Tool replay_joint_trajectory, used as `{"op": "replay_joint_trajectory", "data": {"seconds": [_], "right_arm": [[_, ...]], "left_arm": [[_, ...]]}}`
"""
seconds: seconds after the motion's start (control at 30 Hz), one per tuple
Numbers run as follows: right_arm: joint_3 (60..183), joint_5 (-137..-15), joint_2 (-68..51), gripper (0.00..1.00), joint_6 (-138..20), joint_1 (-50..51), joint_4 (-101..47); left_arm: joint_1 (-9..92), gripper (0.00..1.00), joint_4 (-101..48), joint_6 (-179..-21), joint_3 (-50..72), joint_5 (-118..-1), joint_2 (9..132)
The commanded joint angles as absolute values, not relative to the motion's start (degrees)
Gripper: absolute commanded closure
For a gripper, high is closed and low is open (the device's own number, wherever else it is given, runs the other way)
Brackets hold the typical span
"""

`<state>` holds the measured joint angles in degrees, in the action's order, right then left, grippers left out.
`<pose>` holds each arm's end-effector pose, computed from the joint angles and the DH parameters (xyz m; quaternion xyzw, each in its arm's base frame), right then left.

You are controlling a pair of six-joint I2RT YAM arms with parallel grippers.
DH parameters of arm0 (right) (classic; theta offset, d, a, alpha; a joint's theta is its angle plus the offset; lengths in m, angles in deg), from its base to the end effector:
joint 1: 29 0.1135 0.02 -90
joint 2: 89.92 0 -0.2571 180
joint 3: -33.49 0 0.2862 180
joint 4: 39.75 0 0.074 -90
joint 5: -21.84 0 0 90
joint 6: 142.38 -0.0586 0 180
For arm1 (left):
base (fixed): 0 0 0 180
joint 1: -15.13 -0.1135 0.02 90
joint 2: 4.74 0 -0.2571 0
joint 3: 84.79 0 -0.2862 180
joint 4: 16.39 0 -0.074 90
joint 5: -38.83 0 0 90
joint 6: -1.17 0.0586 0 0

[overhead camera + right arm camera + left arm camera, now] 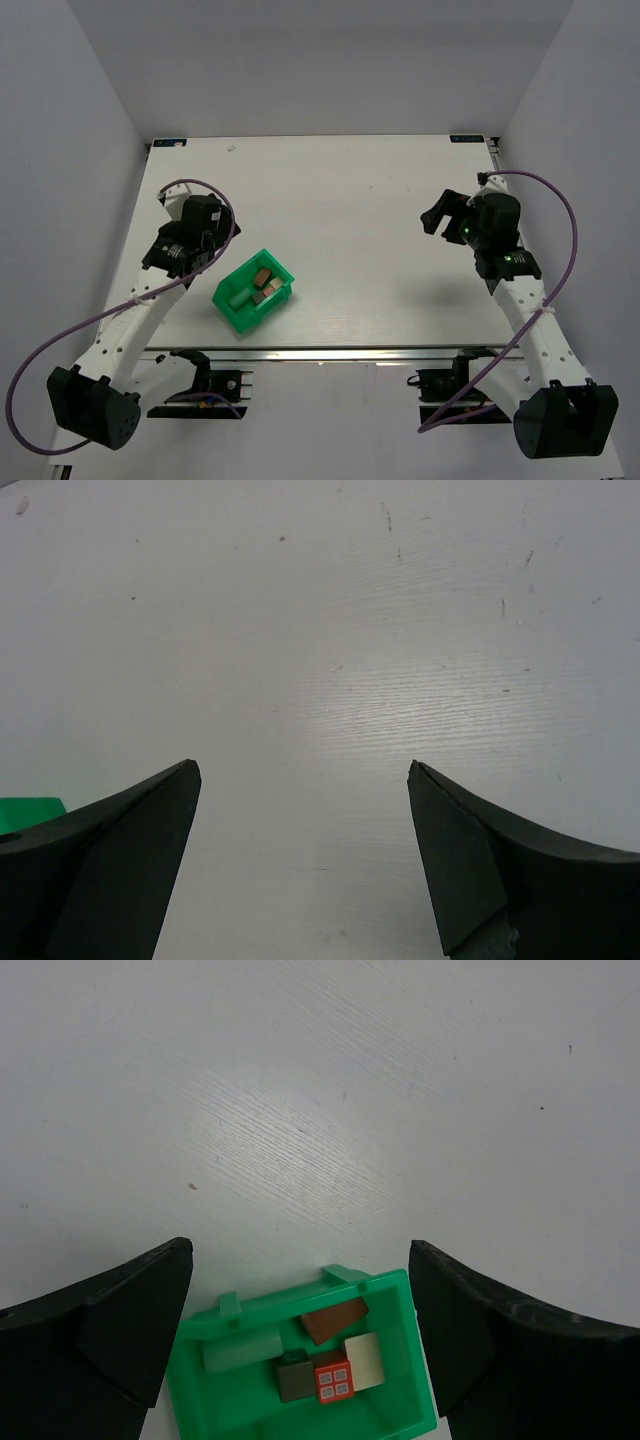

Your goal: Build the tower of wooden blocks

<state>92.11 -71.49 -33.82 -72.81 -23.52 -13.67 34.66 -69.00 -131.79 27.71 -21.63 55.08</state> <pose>0.2824 0.0305 0.2865 0.0930 0.8312 0.1465 0.5282 0.2574 -0.0606 0.2857 -0.2770 0.8547 0.0091 0.4390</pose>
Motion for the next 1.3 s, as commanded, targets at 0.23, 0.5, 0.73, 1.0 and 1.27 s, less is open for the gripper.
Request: {"op": "replay_joint_trajectory", "data": {"seconds": [0.23,0.5,0.73,1.0,1.27], "right_arm": [[96.36,-96.49,-31.07,0.11,-69.17,-22.59,-18.43],[104.90,-97.96,-17.95,0.11,-66.80,-3.56,-23.69],[124.23,-84.96,6.71,0.11,-60.74,15.37,-11.75],[136.91,-70.11,23.10,0.13,-61.17,24.96,-5.76],[136.30,-67.28,26.89,0.64,-62.66,27.95,-7.52]], "left_arm": [[34.47,0.02,-68.83,-132.34,27.56,-21.02,50.20],[34.47,0.02,-68.74,-133.30,28.88,-19.26,52.12],[34.47,0.02,-69.89,-134.62,28.79,-19.09,53.10],[34.47,0.02,-70.24,-135.24,30.55,-17.42,50.29],[34.47,0.02,-69.53,-135.24,31.43,-17.07,49.32]]}}
